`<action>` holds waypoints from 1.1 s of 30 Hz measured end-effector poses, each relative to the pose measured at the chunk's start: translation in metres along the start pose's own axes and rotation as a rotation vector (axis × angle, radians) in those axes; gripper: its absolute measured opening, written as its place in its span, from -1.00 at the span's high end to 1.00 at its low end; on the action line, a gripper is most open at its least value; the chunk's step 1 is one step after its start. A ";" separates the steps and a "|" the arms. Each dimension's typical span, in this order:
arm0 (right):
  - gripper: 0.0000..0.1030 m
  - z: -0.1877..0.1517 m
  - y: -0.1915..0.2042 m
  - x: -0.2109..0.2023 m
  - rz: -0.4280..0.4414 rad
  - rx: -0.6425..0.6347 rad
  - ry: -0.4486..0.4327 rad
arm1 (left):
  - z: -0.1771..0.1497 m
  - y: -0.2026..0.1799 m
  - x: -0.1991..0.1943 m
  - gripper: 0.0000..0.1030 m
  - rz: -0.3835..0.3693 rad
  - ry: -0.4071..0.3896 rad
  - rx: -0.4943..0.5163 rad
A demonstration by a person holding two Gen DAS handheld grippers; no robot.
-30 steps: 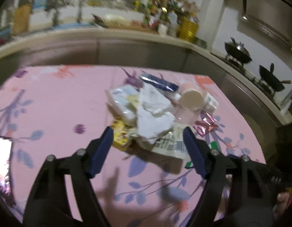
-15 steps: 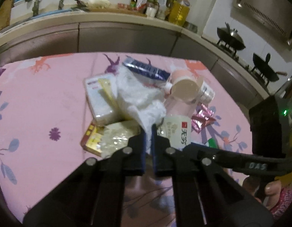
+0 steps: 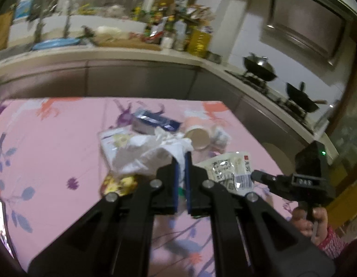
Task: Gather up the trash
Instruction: 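Carry both items over the beige trash bin and open both tools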
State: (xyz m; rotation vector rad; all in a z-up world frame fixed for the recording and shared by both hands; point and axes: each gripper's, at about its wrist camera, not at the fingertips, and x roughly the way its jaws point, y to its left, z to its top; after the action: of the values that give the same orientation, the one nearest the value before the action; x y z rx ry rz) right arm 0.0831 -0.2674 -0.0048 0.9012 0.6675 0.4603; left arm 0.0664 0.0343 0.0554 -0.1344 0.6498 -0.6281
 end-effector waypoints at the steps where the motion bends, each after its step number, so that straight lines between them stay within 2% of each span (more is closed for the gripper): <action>1: 1.00 0.003 -0.004 -0.008 0.009 0.010 -0.018 | 0.003 -0.008 0.002 0.91 -0.016 0.002 0.015; 5: 1.00 0.016 -0.009 -0.036 0.038 0.049 -0.100 | 0.007 -0.032 0.012 0.91 -0.059 0.017 0.050; 12: 1.00 0.039 -0.023 -0.081 -0.011 0.057 -0.238 | 0.023 -0.084 0.047 0.91 -0.167 0.060 0.130; 19: 1.00 0.052 -0.052 -0.135 -0.082 0.063 -0.362 | 0.045 -0.173 0.108 0.91 -0.321 0.124 0.265; 20: 1.00 0.055 -0.057 -0.146 -0.094 0.066 -0.387 | 0.046 -0.181 0.114 0.91 -0.320 0.140 0.273; 29: 1.00 0.070 -0.116 -0.242 -0.275 0.092 -0.597 | 0.053 -0.306 0.223 0.91 -0.487 0.234 0.405; 33: 1.00 0.072 -0.147 -0.267 -0.358 0.120 -0.639 | 0.048 -0.353 0.270 0.91 -0.544 0.280 0.450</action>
State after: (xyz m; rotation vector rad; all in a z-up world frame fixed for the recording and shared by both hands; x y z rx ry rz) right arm -0.0425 -0.5547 -0.0064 0.9500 0.2554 -0.1935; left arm 0.0849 -0.4121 0.0607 0.2094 0.7283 -1.3190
